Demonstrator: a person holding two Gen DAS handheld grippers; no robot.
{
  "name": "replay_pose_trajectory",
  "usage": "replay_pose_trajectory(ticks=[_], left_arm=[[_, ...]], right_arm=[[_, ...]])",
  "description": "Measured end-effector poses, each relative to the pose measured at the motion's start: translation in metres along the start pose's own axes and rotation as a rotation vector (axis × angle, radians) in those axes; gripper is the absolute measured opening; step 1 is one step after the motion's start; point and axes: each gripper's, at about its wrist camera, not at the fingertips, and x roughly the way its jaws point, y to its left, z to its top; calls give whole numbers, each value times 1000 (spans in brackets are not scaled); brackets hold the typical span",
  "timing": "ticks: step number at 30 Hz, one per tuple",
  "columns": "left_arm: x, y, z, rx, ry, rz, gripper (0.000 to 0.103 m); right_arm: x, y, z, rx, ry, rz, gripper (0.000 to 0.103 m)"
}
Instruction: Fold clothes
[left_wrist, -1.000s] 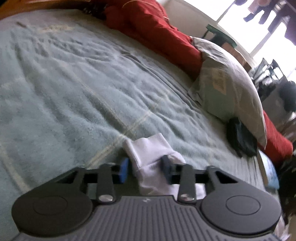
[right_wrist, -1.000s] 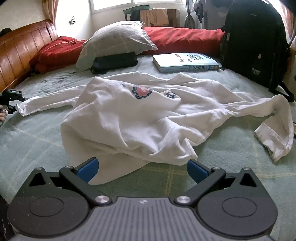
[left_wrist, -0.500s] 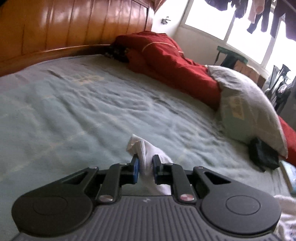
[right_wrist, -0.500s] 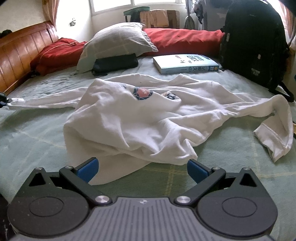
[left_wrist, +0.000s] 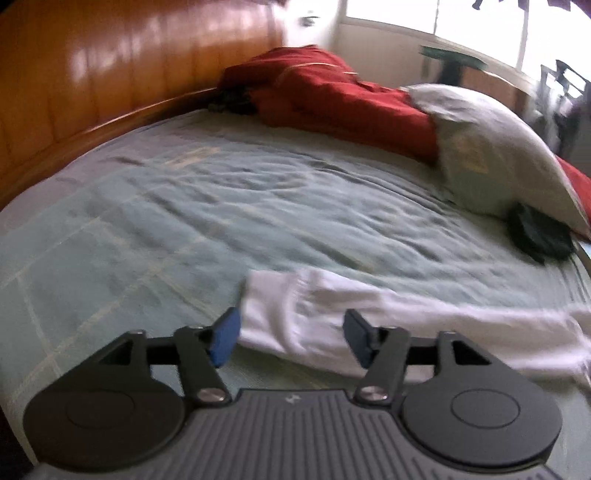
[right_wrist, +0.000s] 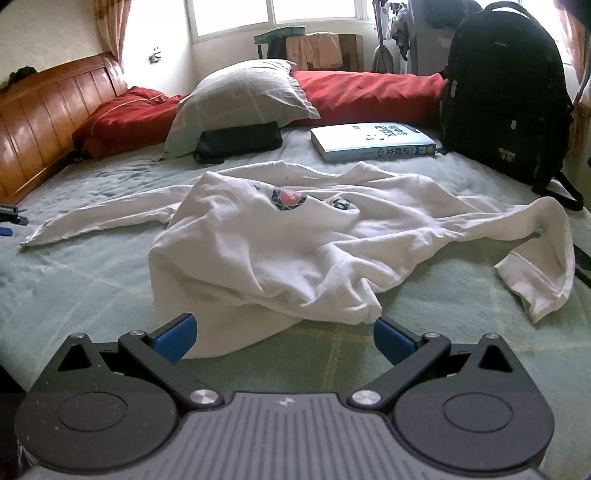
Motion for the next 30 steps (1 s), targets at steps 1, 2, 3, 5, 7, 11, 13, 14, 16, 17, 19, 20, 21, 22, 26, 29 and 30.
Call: replay_pose_trajectory(ticks=[1, 2, 3, 5, 7, 11, 13, 14, 16, 17, 19, 20, 21, 22, 26, 29, 30], left_arm=[[-5, -9, -4, 26, 3, -12, 71], [-10, -19, -9, 54, 8, -25, 72], [-16, -31, -16, 90, 13, -43, 74], [-30, -57, -32, 167, 24, -78, 78], [-43, -84, -50, 247, 34, -115, 80], [-76, -145, -90, 411, 35, -205, 85], [-95, -175, -110, 481, 31, -260, 87], [-104, -188, -120, 511, 31, -287, 88], [-123, -214, -140, 567, 22, -333, 88], [-132, -225, -150, 594, 14, -354, 88], [-149, -244, -168, 636, -4, -384, 90], [-156, -252, -176, 651, -10, -394, 91], [-163, -260, -185, 664, -15, -402, 91], [-168, -266, -192, 668, -17, -405, 91], [-179, -281, -215, 653, -19, -388, 92], [-178, -281, -225, 628, -3, -341, 92], [-178, -278, -226, 622, 3, -326, 92]], right_arm=[[-1, -2, -2, -1, 3, -1, 103], [-2, -3, -5, -2, 6, -2, 103], [-3, -6, -8, -2, 14, -4, 103], [-2, -12, -15, 5, 29, -13, 103], [-1, -18, -23, 11, 45, -26, 103], [7, -30, -38, 16, 82, -48, 103], [13, -34, -45, 8, 102, -58, 103], [18, -36, -49, 4, 113, -65, 103], [26, -40, -56, -1, 138, -70, 103], [29, -42, -60, 2, 141, -66, 103], [29, -46, -67, 14, 104, -50, 103], [29, -48, -70, 26, 90, -42, 103], [28, -50, -72, 38, 77, -31, 103], [28, -51, -75, 35, 60, -27, 103], [24, -46, -87, -25, -5, -30, 103], [20, -43, -90, -66, -22, -30, 103], [18, -43, -87, -66, -9, -30, 103]])
